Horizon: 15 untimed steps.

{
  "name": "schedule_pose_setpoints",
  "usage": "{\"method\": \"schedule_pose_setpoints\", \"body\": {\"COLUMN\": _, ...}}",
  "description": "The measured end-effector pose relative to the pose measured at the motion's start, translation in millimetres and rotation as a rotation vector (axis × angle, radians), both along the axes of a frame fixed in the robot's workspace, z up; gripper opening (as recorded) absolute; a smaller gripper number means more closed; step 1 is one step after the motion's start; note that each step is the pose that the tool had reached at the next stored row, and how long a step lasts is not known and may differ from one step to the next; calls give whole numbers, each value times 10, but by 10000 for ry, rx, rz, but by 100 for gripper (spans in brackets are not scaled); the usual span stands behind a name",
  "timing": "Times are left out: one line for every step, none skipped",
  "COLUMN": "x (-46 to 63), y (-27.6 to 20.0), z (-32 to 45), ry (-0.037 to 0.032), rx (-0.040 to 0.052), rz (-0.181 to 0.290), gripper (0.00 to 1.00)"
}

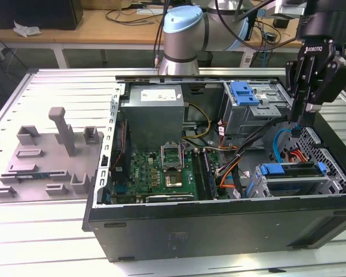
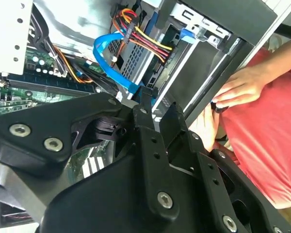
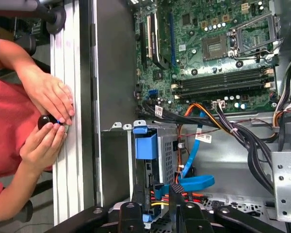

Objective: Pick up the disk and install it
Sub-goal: 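Insert the second disk wire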

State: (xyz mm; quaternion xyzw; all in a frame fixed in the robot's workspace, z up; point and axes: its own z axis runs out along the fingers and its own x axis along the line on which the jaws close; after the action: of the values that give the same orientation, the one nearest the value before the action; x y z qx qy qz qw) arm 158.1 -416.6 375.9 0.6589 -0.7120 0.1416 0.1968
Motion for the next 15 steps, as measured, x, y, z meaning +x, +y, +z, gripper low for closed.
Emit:
{"method": "schedule_pose_setpoints", "body": {"x": 1, "y": 0, "z": -25, "ry": 12, "rx": -24, "rz": 1, "gripper": 35}}
{"method": "schedule_pose_setpoints", "body": {"x": 1, "y": 0, "z": -40, "ry": 14, "rx": -57, "rz": 2, "gripper": 35}}
{"method": "schedule_pose_setpoints", "body": {"x": 1, "y": 0, "z": -49, "ry": 14, "rx": -118, "rz": 1, "gripper": 35}}
{"method": "schedule_pose_setpoints", "body": {"x": 2, "y": 0, "z": -52, "ry": 14, "rx": -165, "rz": 2, "gripper": 35}}
{"method": "schedule_pose_setpoints", "body": {"x": 2, "y": 1, "z": -55, "ry": 14, "rx": -221, "rz": 2, "gripper": 35}}
{"method": "schedule_pose_setpoints", "body": {"x": 2, "y": 1, "z": -56, "ry": 13, "rx": -246, "rz": 1, "gripper": 35}}
{"method": "schedule_pose_setpoints", "body": {"x": 1, "y": 1, "z": -57, "ry": 14, "rx": -258, "rz": 1, "gripper": 35}}
{"method": "schedule_pose_setpoints", "body": {"x": 2, "y": 1, "z": -59, "ry": 13, "rx": -259, "rz": 2, "gripper": 35}}
{"method": "schedule_pose_setpoints", "body": {"x": 1, "y": 3, "z": -69, "ry": -27, "rx": -258, "rz": 13, "gripper": 35}}
{"method": "schedule_pose_setpoints", "body": {"x": -1, "y": 3, "z": -77, "ry": -87, "rx": -258, "rz": 24, "gripper": 35}}
{"method": "schedule_pose_setpoints", "body": {"x": -2, "y": 3, "z": -82, "ry": -120, "rx": -258, "rz": 30, "gripper": 35}}
{"method": "schedule_pose_setpoints", "body": {"x": -7, "y": 3, "z": -90, "ry": -183, "rx": -257, "rz": 41, "gripper": 35}}
{"method": "schedule_pose_setpoints", "body": {"x": -12, "y": 3, "z": -94, "ry": -213, "rx": -257, "rz": 46, "gripper": 35}}
{"method": "schedule_pose_setpoints", "body": {"x": -28, "y": 4, "z": -98, "ry": -245, "rx": -257, "rz": 49, "gripper": 35}}
{"method": "schedule_pose_setpoints", "body": {"x": -44, "y": 4, "z": -101, "ry": -262, "rx": -257, "rz": 49, "gripper": 35}}
